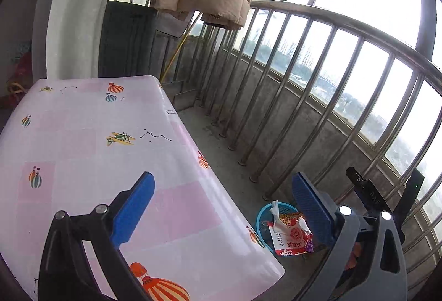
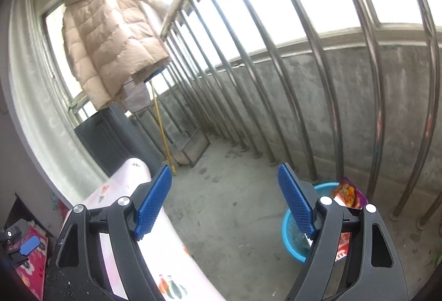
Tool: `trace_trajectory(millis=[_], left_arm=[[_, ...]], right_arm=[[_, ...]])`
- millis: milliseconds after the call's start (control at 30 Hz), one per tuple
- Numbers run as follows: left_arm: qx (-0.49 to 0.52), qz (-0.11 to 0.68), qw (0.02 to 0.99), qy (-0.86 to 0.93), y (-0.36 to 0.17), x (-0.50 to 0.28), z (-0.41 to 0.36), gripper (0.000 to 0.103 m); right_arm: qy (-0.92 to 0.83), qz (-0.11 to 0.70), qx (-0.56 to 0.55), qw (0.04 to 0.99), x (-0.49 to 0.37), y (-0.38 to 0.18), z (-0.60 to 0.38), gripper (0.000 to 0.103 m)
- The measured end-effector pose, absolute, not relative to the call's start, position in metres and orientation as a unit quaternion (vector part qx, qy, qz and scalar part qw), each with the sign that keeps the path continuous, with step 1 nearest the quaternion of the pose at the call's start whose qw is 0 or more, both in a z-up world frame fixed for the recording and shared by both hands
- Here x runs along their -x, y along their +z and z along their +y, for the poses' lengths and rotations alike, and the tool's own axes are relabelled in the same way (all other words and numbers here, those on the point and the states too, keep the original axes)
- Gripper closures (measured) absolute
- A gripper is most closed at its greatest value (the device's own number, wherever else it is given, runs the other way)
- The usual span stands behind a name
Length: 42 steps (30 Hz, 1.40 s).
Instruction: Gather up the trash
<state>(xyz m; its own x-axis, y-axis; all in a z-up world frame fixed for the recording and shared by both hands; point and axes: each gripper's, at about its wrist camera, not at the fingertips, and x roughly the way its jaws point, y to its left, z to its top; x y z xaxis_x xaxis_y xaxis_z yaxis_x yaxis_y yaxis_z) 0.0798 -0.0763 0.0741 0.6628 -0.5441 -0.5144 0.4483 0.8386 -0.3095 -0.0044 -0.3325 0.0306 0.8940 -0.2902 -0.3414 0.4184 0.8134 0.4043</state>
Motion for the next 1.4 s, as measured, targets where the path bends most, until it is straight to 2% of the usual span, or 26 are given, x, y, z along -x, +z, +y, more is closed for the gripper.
trace_trajectory(millis=[167, 300, 700, 1100, 1400], left_arm=[[0.112, 0.299, 0.927, -0.197, 0.085, -0.058, -0.014, 0.006], [0.111, 0.285, 0.942, -0.141, 0.092, -0.044, 0.024, 0.006], [0.058, 0.327, 0.942, -0.041, 0.079, -0.015, 0.063, 0.006], [0.053, 0.332, 0.942, 0.009, 0.076, 0.002, 0.08, 0.006], [0.059, 0.362, 0.93, 0.037, 0.053, 0.013, 0.083, 0.006]], right_arm=[[-0.111, 0.143, -0.151, 0.972, -0.021, 0.072, -0.271, 0.015], [-0.06, 0.154, -0.118, 0.979, -0.03, 0.08, -0.23, 0.008], [0.017, 0.222, -0.036, 0.974, -0.025, 0.086, -0.15, 0.008], [0.041, 0.243, -0.054, 0.968, -0.02, 0.093, -0.135, 0.008], [0.038, 0.262, -0.023, 0.964, -0.013, 0.082, -0.118, 0.008]])
